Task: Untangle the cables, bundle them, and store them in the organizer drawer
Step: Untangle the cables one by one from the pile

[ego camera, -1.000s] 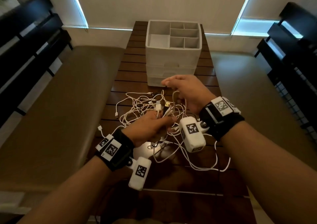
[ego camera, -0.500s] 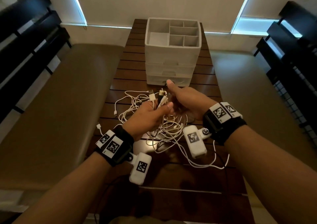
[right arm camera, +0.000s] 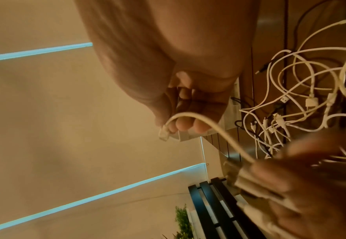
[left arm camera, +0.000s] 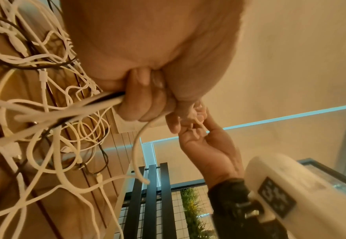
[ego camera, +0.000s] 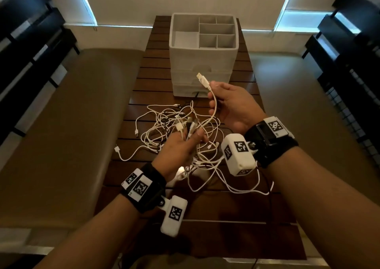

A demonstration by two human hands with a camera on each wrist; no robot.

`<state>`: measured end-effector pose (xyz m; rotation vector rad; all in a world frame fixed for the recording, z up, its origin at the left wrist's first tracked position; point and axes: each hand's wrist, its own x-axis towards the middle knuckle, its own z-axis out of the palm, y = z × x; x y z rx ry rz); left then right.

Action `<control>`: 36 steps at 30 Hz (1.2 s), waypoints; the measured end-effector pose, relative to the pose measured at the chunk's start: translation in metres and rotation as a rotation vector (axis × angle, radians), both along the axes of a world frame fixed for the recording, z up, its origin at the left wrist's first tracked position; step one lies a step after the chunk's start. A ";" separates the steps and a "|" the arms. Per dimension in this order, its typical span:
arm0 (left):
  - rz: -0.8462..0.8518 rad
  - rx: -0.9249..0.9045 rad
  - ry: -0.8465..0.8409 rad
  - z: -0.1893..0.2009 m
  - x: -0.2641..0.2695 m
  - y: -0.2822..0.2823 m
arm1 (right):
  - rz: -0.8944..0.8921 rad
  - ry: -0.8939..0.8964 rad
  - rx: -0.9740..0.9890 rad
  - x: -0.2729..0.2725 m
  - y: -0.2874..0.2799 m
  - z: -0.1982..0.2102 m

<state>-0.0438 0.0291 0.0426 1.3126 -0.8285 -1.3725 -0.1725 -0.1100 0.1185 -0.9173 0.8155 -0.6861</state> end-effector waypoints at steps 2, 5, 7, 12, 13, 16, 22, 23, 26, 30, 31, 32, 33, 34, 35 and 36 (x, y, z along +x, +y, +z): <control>0.108 -0.031 0.056 0.002 0.002 -0.003 | 0.013 -0.083 0.017 -0.007 0.002 -0.001; 0.108 -0.045 0.073 0.008 0.011 -0.009 | 0.031 -0.119 -0.011 -0.016 0.005 0.000; 0.070 -0.040 0.071 0.013 0.018 -0.011 | -0.033 -0.099 -0.071 -0.021 0.005 0.002; 0.226 -0.124 0.102 0.026 0.030 -0.014 | -0.113 0.013 -0.253 -0.032 0.017 0.000; 0.248 -0.139 0.084 0.031 0.028 -0.015 | -0.086 0.056 -0.293 -0.030 0.024 -0.002; 0.241 -0.235 0.002 0.042 0.014 -0.023 | 0.020 0.135 -0.412 -0.015 0.051 -0.011; 0.168 -0.276 -0.125 0.047 0.001 -0.028 | -0.005 0.275 -0.626 -0.006 0.065 -0.024; 0.166 -0.266 -0.162 0.046 0.000 -0.028 | -0.028 0.319 -0.639 -0.005 0.065 -0.027; 0.204 -0.251 -0.232 0.046 -0.002 -0.027 | -0.100 0.360 -0.601 -0.004 0.071 -0.031; 0.170 -0.240 -0.224 0.050 -0.001 -0.025 | -0.130 0.348 -0.576 -0.002 0.077 -0.030; 0.162 -0.235 -0.230 0.053 -0.002 -0.025 | -0.137 0.356 -0.572 0.000 0.079 -0.029; 0.160 -0.225 -0.243 0.055 -0.001 -0.025 | -0.137 0.363 -0.577 0.001 0.081 -0.028; 0.164 -0.209 -0.255 0.056 -0.001 -0.026 | -0.121 0.369 -0.594 0.002 0.082 -0.027; 0.175 -0.199 -0.257 0.056 0.000 -0.026 | -0.081 0.377 -0.626 0.003 0.083 -0.025; 0.191 -0.189 -0.254 0.057 0.000 -0.026 | -0.026 0.399 -0.671 0.002 0.081 -0.021; 0.207 -0.186 -0.252 0.059 0.001 -0.026 | 0.026 0.427 -0.718 -0.001 0.077 -0.017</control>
